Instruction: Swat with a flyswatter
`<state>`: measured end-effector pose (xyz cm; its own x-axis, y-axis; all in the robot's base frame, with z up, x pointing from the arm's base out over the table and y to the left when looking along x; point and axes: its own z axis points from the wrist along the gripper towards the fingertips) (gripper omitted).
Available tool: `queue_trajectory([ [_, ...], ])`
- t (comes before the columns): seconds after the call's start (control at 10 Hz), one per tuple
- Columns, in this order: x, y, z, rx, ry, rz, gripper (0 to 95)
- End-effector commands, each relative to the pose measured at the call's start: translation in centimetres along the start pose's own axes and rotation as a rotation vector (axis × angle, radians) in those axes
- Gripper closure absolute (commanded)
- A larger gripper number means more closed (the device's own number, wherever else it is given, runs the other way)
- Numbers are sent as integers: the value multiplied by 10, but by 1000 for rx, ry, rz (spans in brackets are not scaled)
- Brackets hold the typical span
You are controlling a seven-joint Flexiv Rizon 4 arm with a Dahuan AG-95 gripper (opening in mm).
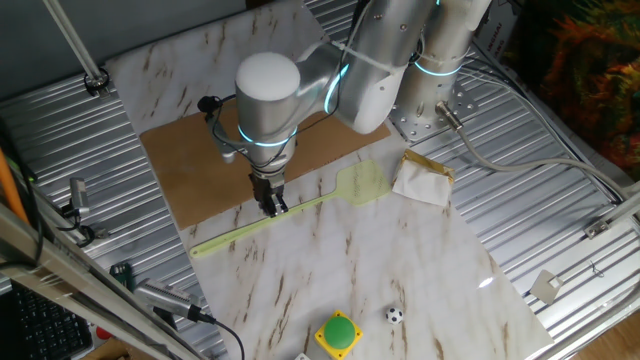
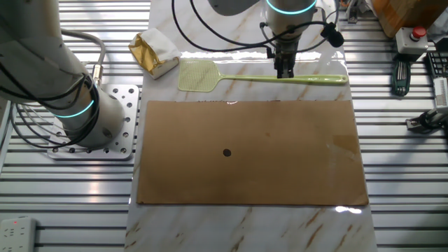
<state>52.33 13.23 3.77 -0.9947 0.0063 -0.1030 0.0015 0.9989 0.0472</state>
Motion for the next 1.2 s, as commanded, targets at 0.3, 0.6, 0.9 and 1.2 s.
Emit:
queue_trajectory([
  [0.3, 1, 0, 4, 3, -3, 2, 950],
  [0.6, -1, 1, 6, 3, -2, 5, 950],
  [0.9, -2, 1, 13, 4, -3, 10, 950],
  [1.2, -2, 1, 16, 7, -3, 12, 950],
])
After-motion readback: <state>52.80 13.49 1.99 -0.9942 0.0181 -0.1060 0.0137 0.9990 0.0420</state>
